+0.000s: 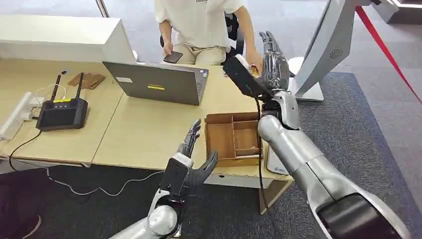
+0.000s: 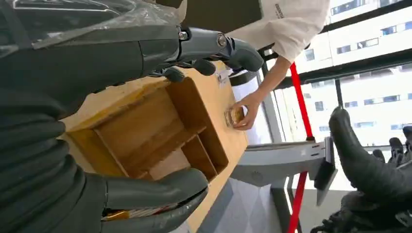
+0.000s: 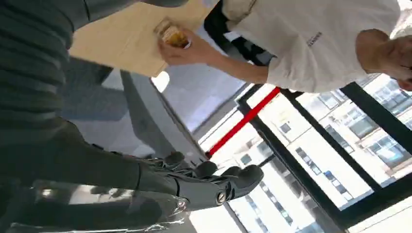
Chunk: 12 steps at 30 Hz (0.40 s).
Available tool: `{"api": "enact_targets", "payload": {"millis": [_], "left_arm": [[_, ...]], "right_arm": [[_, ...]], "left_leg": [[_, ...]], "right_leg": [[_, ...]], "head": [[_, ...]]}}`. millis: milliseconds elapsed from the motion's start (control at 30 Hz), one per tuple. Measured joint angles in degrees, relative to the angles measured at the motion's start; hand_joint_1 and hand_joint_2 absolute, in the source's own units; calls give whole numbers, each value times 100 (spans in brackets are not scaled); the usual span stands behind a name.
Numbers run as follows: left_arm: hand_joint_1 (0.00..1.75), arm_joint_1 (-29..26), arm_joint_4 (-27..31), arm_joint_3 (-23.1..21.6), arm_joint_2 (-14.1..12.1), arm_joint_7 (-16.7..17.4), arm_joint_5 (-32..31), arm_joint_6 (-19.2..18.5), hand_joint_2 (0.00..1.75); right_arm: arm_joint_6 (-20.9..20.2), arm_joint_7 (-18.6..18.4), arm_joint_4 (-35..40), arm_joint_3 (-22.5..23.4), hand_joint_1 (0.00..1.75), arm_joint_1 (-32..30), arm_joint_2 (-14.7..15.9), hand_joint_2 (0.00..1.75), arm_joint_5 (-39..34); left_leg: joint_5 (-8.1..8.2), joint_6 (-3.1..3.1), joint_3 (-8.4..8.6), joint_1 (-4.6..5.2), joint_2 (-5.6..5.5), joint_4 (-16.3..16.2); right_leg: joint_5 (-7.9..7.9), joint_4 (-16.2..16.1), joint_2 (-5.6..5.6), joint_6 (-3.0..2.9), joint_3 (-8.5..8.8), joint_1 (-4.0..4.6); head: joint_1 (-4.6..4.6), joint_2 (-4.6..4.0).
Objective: Pass the card to the sensor for recognition and then transmit it.
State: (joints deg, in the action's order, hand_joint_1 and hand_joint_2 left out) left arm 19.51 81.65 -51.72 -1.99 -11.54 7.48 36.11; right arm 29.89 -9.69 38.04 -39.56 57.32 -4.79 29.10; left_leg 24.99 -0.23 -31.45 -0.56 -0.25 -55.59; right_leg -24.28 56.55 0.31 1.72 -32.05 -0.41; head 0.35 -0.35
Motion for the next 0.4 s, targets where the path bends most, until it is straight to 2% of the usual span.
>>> {"api": "enact_targets", "payload": {"millis": [100,233,400], "left_arm": [[0,-326,287,250,-33,219,-537,0,175],[0,-849,804,697,-90,357,-1122,2,175],[0,-1342,1320,1171,-158,396,-1430,2,175]], "right_arm": [[259,187,844,186,0,-583,136,175,-1121],[676,584,2269,442,0,-1526,491,175,-2428],[655,1148,3808,710,0,-2517,885,175,-4287]], "left_leg": [[1,0,-1,0,-3,0],[4,2,-1,2,-2,1],[4,3,-1,1,-2,3]], "right_leg": [[-3,-1,-2,-2,-1,1],[-4,-4,-1,-2,-1,1],[-4,-8,-1,-1,1,1]], "head": [[0,0],[2,0],[2,0]]}}
